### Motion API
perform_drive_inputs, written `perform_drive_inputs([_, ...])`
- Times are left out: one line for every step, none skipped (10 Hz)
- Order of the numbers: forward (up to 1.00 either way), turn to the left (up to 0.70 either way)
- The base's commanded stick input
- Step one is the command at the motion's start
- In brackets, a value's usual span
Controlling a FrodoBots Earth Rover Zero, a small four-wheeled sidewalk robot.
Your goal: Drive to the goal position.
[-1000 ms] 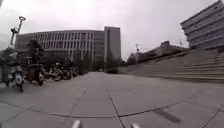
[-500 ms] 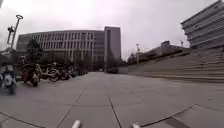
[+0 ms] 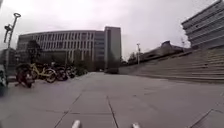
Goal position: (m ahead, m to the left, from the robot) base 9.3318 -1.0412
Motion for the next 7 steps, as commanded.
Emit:
perform_drive_inputs([0.70,0.00])
perform_drive_inputs([0.70,0.00])
perform_drive_inputs([0.70,0.00])
perform_drive_inputs([0.70,0.00])
perform_drive_inputs([0.70,0.00])
perform_drive_inputs([0.70,0.00])
perform_drive_inputs([0.70,0.00])
